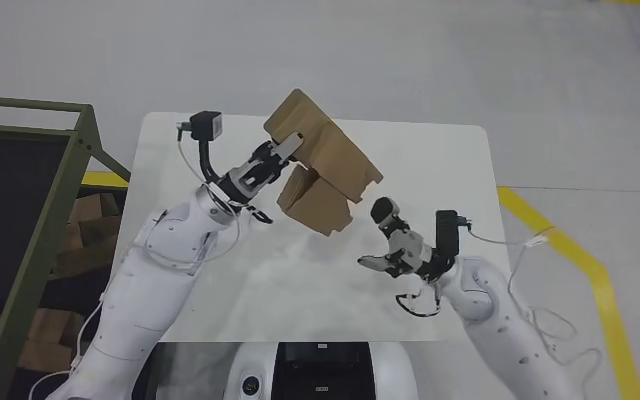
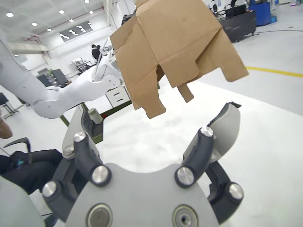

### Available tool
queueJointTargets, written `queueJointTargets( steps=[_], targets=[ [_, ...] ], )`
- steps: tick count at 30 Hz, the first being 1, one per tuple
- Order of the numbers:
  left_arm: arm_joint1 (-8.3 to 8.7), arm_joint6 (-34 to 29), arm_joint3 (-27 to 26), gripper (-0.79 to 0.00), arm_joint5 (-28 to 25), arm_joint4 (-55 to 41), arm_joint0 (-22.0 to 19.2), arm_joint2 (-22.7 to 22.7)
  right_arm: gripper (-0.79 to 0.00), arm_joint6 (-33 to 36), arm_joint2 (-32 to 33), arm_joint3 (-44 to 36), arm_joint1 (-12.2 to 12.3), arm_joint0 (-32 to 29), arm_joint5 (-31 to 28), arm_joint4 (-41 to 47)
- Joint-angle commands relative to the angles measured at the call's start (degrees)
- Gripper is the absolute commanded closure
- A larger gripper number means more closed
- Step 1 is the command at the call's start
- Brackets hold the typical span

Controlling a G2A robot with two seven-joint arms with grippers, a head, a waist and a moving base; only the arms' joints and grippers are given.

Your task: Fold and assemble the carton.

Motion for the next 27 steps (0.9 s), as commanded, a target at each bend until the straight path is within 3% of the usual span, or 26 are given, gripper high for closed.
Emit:
queueJointTargets(
  steps=[1, 3, 4, 8, 12, 17, 27],
  targets=[
    [-0.07, -0.35, 0.11, 0.000, -0.37, -1.09, 0.02, 0.07, -0.785, 0.53, -1.51, 2.13, -0.24, 1.41, -1.98, 2.40],
    [-0.09, -1.05, 0.33, 0.000, -0.45, -1.87, -0.09, 0.04, -0.776, 1.14, -3.51, 3.17, -0.52, 2.65, -1.98, 3.91],
    [-0.11, -1.28, 0.43, 0.000, -0.51, -2.10, -0.13, -0.03, -0.690, 1.29, -4.22, 3.74, -0.65, 3.28, -1.98, 4.31],
    [-0.18, -1.70, 0.55, 0.000, -0.50, -2.38, -0.07, -0.24, -0.542, 0.98, -6.95, 5.33, -1.18, 5.27, -1.98, 5.86],
    [-0.25, -1.72, 0.45, 0.000, -0.47, -2.21, 0.11, -0.48, -0.443, 0.56, -8.63, 6.79, -1.68, 6.66, -1.98, 6.20],
    [-0.36, -1.21, 0.10, 0.000, -0.62, -1.75, 0.43, -0.84, -0.391, -0.54, -9.05, 7.53, -1.90, 6.80, -1.98, 5.55],
    [-0.59, -1.24, 0.24, 0.000, -0.35, -1.86, 0.37, -1.21, -0.379, -1.75, -9.95, 7.63, -1.83, 6.71, -1.98, 6.20]
  ],
)
